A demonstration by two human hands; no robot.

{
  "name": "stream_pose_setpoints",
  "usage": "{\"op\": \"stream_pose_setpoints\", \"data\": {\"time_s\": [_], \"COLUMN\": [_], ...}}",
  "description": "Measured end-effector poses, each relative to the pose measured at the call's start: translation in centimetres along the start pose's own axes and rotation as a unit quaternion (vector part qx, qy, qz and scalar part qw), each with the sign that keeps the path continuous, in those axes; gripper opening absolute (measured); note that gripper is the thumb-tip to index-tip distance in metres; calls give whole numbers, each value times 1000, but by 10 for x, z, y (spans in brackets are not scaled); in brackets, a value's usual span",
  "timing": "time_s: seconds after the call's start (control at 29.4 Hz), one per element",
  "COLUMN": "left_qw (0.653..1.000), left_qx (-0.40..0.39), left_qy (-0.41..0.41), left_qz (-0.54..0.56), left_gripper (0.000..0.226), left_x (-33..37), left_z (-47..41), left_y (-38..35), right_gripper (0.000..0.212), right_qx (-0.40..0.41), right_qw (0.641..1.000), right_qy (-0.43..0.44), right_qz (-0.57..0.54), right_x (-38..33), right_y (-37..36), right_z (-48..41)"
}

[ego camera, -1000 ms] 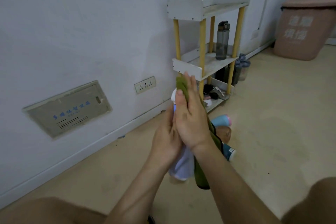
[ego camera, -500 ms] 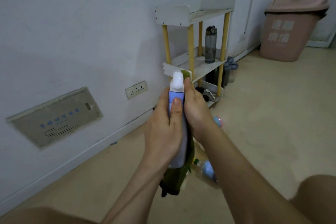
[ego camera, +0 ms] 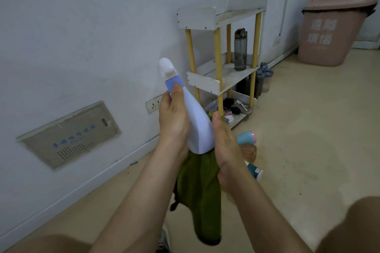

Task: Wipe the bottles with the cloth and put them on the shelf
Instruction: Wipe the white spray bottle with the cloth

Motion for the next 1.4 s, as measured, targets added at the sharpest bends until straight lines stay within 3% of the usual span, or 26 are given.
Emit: {"op": "stream_pose_setpoints", "data": {"time_s": [0.07, 0.14, 0.27, 0.37, 0.44, 0.51, 0.54, 0.65, 0.71, 0.78, 0.88, 0.95, 1.02, 1.19, 1.4], "left_qw": [997, 983, 956, 962, 975, 990, 996, 999, 998, 997, 994, 985, 971, 955, 947], "left_qx": [-76, -159, -282, -267, -219, -134, -90, -5, -21, -65, -110, -163, -225, -201, -155], "left_qy": [-1, -28, -3, 23, 37, 23, 18, 33, 45, 46, 10, -27, -49, -117, -127], "left_qz": [-27, -84, -83, -52, 1, 24, 23, 31, 39, 6, -26, -41, -59, -182, -251], "left_gripper": [9, 12, 61, 48, 42, 37, 30, 28, 34, 41, 56, 74, 63, 30, 40], "left_x": [0, 4, 12, 15, 13, 9, 10, 19, 25, 24, 14, 13, 12, 11, 21], "left_z": [2, 1, -11, -8, 1, 6, 8, 9, 11, 16, 17, 16, 15, 31, 26], "left_y": [7, 18, 45, 53, 47, 38, 32, 22, 17, 17, 27, 36, 38, 33, 43], "right_gripper": [63, 67, 60, 64, 51, 30, 30, 57, 60, 54, 53, 61, 63, 53, 53], "right_qx": [-48, -101, -140, -133, -81, -23, 2, 25, 32, 32, 28, 12, -14, -9, -53], "right_qw": [999, 994, 986, 986, 995, 993, 982, 918, 849, 825, 861, 907, 935, 937, 925], "right_qy": [-20, -36, -74, -87, -52, 35, 94, 267, 343, 372, 349, 311, 284, 276, 310], "right_qz": [-3, -1, -49, -48, 6, 108, 161, 292, 401, 425, 370, 283, 211, 214, 215], "right_x": [1, 1, -3, -15, -20, -24, -24, -15, -5, 0, -12, -28, -40, -68, -86], "right_y": [8, 14, 15, 10, 6, -1, -6, -21, -32, -38, -38, -37, -42, -59, -87], "right_z": [-5, -6, -4, -4, -6, -7, -5, 11, 30, 40, 26, 8, -2, -7, -3]}}
Point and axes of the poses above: each hand's wrist, its own z-axis away from the middle knuckle, its own y-axis out of the back of the hand, x = y × z, the point moved 2 cm from there along -z, towards the middle knuckle, and after that the axes turned 6 degrees about y, right-handed, at the moved point
